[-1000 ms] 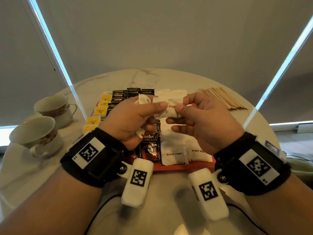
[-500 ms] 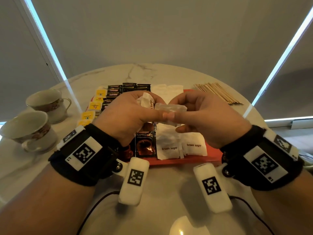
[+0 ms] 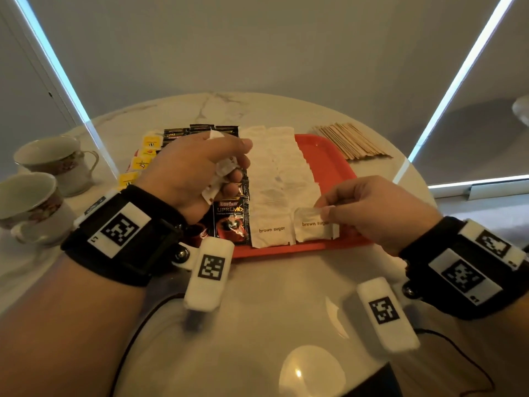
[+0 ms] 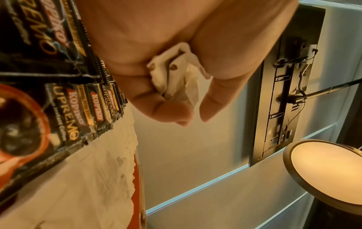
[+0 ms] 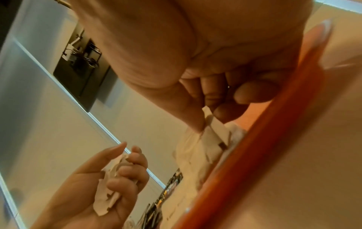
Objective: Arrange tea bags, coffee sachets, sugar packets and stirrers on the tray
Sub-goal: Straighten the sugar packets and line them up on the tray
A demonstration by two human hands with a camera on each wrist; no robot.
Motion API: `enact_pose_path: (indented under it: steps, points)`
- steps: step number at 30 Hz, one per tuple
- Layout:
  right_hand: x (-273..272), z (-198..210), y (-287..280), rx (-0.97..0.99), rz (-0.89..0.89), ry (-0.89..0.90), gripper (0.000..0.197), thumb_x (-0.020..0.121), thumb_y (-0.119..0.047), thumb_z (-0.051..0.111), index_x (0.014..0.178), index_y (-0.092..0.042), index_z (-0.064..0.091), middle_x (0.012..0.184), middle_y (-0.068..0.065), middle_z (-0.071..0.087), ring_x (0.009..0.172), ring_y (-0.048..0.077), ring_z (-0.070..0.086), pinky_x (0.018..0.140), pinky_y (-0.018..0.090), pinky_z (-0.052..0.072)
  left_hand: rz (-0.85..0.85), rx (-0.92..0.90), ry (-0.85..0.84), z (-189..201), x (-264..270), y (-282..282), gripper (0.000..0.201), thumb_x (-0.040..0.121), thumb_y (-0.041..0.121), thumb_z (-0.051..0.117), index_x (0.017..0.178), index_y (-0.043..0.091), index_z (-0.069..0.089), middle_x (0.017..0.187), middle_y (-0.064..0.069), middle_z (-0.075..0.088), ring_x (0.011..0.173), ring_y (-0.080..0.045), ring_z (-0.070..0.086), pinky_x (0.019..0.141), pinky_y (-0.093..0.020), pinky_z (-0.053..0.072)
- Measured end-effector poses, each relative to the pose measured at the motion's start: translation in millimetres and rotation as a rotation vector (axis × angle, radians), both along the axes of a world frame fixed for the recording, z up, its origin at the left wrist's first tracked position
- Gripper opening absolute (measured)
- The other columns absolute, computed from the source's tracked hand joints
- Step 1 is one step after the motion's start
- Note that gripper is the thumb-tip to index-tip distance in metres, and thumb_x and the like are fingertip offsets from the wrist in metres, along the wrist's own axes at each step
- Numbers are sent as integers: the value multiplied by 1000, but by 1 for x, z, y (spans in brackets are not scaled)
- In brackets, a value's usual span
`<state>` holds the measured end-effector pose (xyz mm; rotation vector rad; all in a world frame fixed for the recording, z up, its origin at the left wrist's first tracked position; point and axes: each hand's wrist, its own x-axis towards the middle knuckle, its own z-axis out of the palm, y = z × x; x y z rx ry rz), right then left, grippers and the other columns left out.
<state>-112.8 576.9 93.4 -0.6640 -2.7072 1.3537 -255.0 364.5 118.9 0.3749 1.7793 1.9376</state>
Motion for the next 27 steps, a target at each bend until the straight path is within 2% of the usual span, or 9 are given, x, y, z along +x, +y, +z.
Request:
enact_pose_path:
  steps: [6,11,13,15,17,20,22,24,27]
  points:
    - [-1,3,-7,36,-36,-66,4,86,-32,78,86,-35,81,89,-9,77,94,19,71,93,46,57,4,-6,-2,0,0,1,9,95,18,72,96,12,65,78,-3,66,61,-12,57,46,-23,46]
    - [8,7,-11,42,-92,45,6,91,-37,72,91,-38,78,95,-18,72,92,5,63,70,21,45,18,18,-7,0,-3,-2,11,94,18,73,90,12,65,78,-4,65,61,-13,57,47,-24,46]
    - [9,8,-16,15,-57,16,11,91,-40,70,89,-36,80,92,-15,75,92,6,66,78,26,51,19,30,-10,0,-3,-2,10,94,18,73,90,12,66,79,-5,65,61,-13,57,47,-24,46]
    - [8,8,-22,-61,-49,-20,13,91,-37,71,86,-33,82,87,-9,77,90,12,69,94,41,55,15,41,-36,0,-3,-1,8,95,17,71,92,12,66,79,-5,65,61,-13,57,47,-24,47]
    - [5,5,-21,-138,-131,72,13,92,-35,69,88,-33,82,88,-7,77,91,15,70,100,49,53,15,50,-73,1,-3,0,6,96,16,68,94,11,66,79,-5,65,60,-13,57,47,-24,47]
    - [-3,2,-19,-445,-328,316,15,96,-33,66,107,-30,75,108,-12,74,111,12,65,106,42,48,23,70,-109,2,-5,-1,6,97,14,65,92,11,66,77,-4,65,58,-13,57,46,-23,48]
    - [-9,-1,-22,-692,-374,361,28,99,-35,62,126,-25,65,119,-11,68,118,12,59,107,34,44,27,86,-124,2,-7,-1,6,97,14,64,92,11,65,76,-3,64,58,-13,56,45,-23,48]
    - [-11,-6,-26,-799,-358,348,39,101,-38,57,138,-24,55,123,-13,65,115,7,59,98,27,49,29,93,-131,2,-9,0,4,97,14,63,94,11,63,77,-4,63,58,-13,56,45,-24,48]
    - [-14,-10,-29,-846,-335,334,22,104,-39,51,120,-27,59,96,-21,73,87,-7,67,62,14,53,30,97,-142,0,-11,-1,4,98,13,60,97,10,62,79,-4,62,59,-13,56,45,-24,47]
